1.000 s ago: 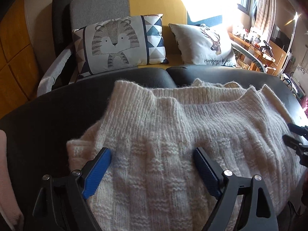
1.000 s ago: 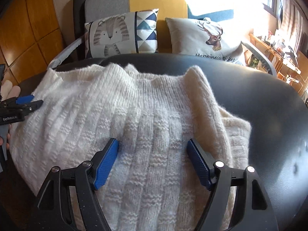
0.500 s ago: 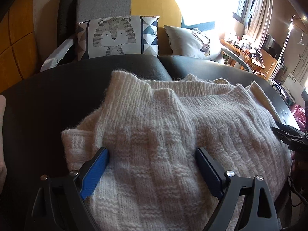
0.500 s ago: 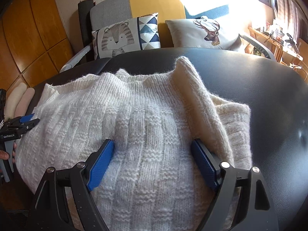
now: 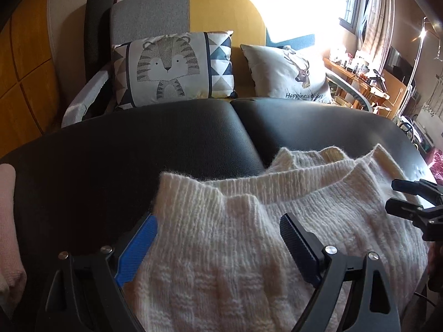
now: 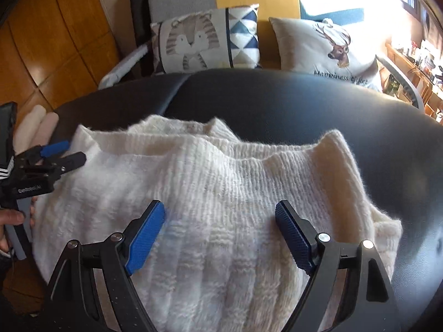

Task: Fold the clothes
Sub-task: 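Smooth the ribbed sweater body with both open grippers pressing down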

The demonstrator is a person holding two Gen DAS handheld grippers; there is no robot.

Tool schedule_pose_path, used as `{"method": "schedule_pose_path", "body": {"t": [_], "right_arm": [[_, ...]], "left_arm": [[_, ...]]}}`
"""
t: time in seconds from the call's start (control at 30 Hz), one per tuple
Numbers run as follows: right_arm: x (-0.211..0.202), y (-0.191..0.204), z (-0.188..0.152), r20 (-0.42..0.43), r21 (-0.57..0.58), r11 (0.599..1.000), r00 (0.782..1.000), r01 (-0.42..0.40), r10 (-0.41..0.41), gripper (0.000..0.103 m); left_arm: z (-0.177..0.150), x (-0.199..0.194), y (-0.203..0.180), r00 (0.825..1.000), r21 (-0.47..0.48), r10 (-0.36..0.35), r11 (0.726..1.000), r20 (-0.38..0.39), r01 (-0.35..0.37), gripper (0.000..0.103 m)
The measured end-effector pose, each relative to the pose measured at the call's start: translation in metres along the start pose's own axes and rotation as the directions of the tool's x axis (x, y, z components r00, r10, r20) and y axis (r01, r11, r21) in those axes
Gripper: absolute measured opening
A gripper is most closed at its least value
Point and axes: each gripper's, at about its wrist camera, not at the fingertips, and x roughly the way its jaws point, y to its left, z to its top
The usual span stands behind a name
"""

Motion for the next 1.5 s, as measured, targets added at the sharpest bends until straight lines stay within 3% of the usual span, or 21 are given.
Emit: {"method": "schedule_pose_path", "body": {"t": [0.07,0.1,0.2,0.43,0.57,0.67,0.77,0.87,0.93,1.0,1.13,1.37,1.5], "right_arm": [[0.009,-0.018,0.000,0.014,0.032,0.999,1.000,0.018,-0.019,0.085],[0.011,-0.025,0.001,0.020,0.044,0.998,0.999,0.037,-0.038,0.085],[0.014,-0.038,0.000,0.039,0.062,0.996,0.997,0.063,-0.065,0.085],[0.016,-0.036,-0.001,0.041,0.040,0.996,0.996,0.074,-0.076,0.087],[-0.006,-0.029,-0.003,0.065,0.066,0.996,0.995,0.065,-0.069,0.087],[-0.033,-0.015,-0.013,0.124,0.062,0.997,0.991,0.047,-0.054,0.087],[-0.040,0.000,-0.026,0.127,0.017,0.998,0.990,0.053,-0.055,0.087],[-0.028,0.006,-0.037,0.094,-0.019,0.997,0.993,0.073,-0.071,0.087],[-0.019,-0.002,-0.041,0.090,-0.001,0.998,0.994,0.068,-0.068,0.094],[-0.011,-0.016,-0.042,0.092,0.036,0.998,0.994,0.051,-0.054,0.103],[-0.007,-0.015,-0.037,0.094,0.027,0.996,0.992,0.084,-0.086,0.103],[-0.009,-0.017,-0.034,0.100,0.023,0.998,0.993,0.055,-0.057,0.103],[-0.031,-0.008,-0.031,0.132,0.045,0.997,0.989,0.068,-0.074,0.103]], "left_arm": [[-0.004,0.018,0.009,0.999,-0.023,0.018,1.000,-0.048,-0.019,0.093],[-0.007,0.023,0.018,0.998,-0.061,-0.012,0.998,-0.055,0.009,0.097],[-0.010,0.023,0.029,0.999,-0.095,-0.034,0.995,-0.034,0.031,0.097],[-0.009,0.025,0.025,0.999,-0.087,-0.014,0.996,-0.029,0.012,0.100],[-0.004,0.010,0.020,0.999,-0.105,-0.030,0.994,-0.022,0.027,0.098],[-0.006,-0.012,0.009,0.998,-0.084,-0.067,0.994,0.015,0.068,0.098],[-0.012,-0.026,-0.005,0.996,-0.026,-0.083,0.996,0.024,0.084,0.098],[-0.015,-0.017,-0.012,0.999,0.013,-0.053,0.999,-0.004,0.053,0.098],[-0.017,-0.006,-0.012,1.000,0.021,-0.017,1.000,-0.022,0.018,0.101],[-0.016,0.008,0.003,0.999,-0.041,-0.020,0.999,-0.041,0.019,0.103],[-0.011,0.017,0.025,0.998,-0.137,-0.044,0.990,-0.045,0.037,0.103],[-0.014,-0.014,0.035,0.999,-0.139,-0.045,0.989,0.001,0.045,0.103],[-0.016,-0.044,0.037,0.998,-0.126,-0.047,0.991,0.050,0.053,0.103]]}}
